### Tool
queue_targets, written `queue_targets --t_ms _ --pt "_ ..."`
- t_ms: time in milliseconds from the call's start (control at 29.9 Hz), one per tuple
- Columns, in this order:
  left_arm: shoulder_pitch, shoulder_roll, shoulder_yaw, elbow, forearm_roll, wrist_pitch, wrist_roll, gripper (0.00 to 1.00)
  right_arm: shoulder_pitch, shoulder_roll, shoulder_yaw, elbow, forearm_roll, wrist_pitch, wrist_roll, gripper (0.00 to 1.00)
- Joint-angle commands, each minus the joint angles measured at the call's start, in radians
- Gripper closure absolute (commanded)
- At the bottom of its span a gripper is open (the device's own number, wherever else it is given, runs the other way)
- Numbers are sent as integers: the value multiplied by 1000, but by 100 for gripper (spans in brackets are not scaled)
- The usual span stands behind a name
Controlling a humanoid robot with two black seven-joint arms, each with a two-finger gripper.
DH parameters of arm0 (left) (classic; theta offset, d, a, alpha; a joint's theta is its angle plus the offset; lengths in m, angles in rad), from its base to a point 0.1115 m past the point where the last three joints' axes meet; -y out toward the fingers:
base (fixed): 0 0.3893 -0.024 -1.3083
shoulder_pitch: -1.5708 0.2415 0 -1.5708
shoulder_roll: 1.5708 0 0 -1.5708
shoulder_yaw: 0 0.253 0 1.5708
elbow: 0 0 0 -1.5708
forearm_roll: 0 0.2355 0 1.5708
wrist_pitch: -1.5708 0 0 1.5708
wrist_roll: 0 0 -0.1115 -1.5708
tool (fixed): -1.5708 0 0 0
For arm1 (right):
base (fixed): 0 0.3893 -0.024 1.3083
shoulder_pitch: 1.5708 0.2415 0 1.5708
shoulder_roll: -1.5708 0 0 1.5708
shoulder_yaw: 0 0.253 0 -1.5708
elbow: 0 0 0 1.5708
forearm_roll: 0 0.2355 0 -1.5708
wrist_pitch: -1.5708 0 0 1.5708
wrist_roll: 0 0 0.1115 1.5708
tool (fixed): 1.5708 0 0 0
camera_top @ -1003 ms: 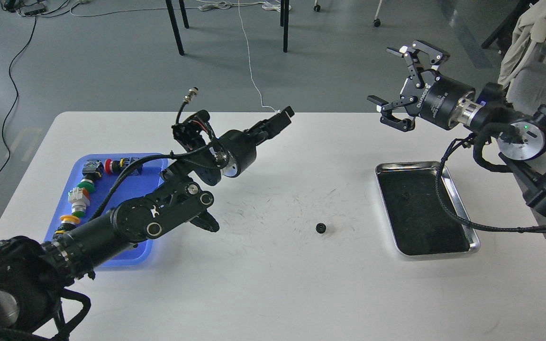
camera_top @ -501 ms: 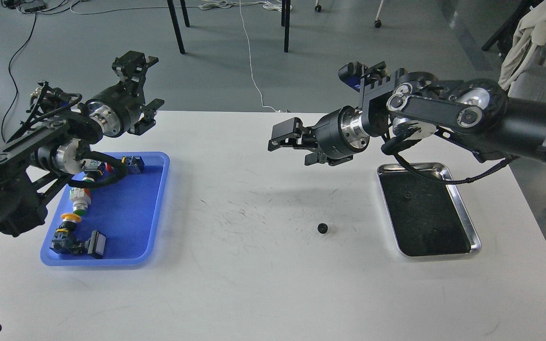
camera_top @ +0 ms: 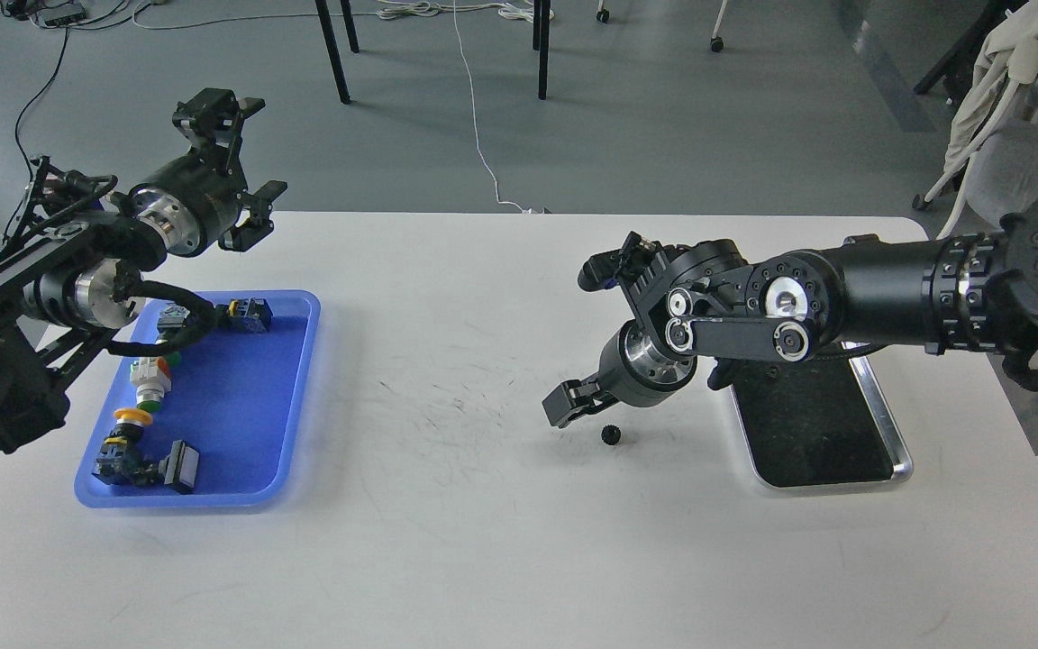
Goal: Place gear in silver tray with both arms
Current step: 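Lower the right gripper and grasp the black gear on the table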
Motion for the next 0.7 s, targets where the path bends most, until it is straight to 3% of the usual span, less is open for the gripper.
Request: queue_targets --t_ms 0,267,668 --pt "-1 0 1 0 1 0 0 2 -29 -2 -1 -9 7 0 1 5" --pt "-1 2 3 8 1 2 -5 2 -58 7 -4 -24 10 0 1 8" --pt "-1 -1 3 17 3 10 -6 2 -49 30 -49 -40 -1 0 1 20"
